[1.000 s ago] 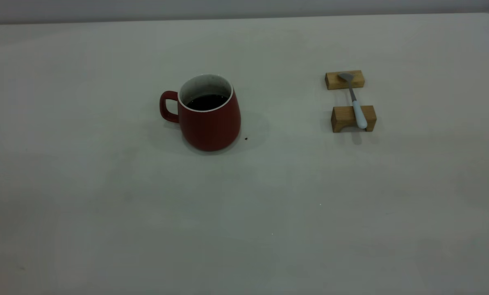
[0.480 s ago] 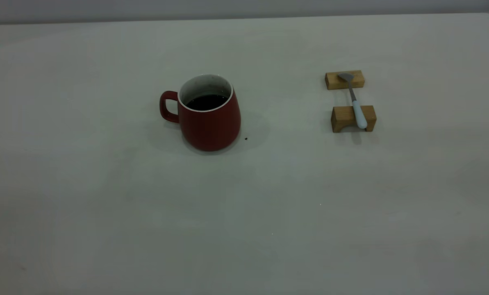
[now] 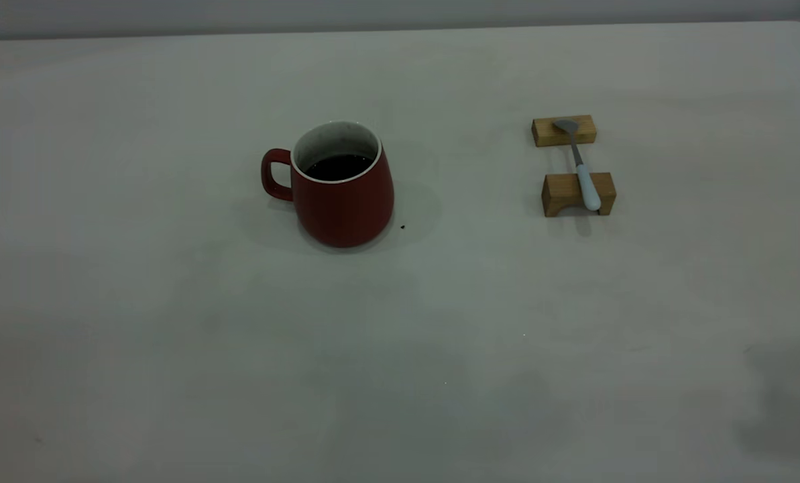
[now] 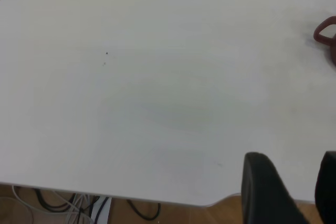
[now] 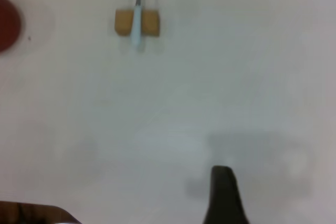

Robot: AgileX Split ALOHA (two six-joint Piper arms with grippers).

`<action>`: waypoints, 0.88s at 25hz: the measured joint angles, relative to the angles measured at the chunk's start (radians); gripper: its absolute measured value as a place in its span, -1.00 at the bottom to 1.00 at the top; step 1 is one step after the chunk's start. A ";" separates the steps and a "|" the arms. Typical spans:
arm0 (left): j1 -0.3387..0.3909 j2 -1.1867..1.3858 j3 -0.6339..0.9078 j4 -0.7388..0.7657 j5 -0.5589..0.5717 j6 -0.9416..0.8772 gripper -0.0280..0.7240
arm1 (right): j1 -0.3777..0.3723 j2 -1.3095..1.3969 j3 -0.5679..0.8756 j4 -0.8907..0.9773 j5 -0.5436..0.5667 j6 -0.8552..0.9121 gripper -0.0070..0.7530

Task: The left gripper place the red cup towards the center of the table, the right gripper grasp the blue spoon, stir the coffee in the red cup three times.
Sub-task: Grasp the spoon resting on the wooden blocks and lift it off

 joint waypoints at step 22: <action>0.000 0.000 0.000 0.000 0.000 0.000 -0.08 | 0.262 1.091 -0.458 0.088 -0.210 -0.100 0.60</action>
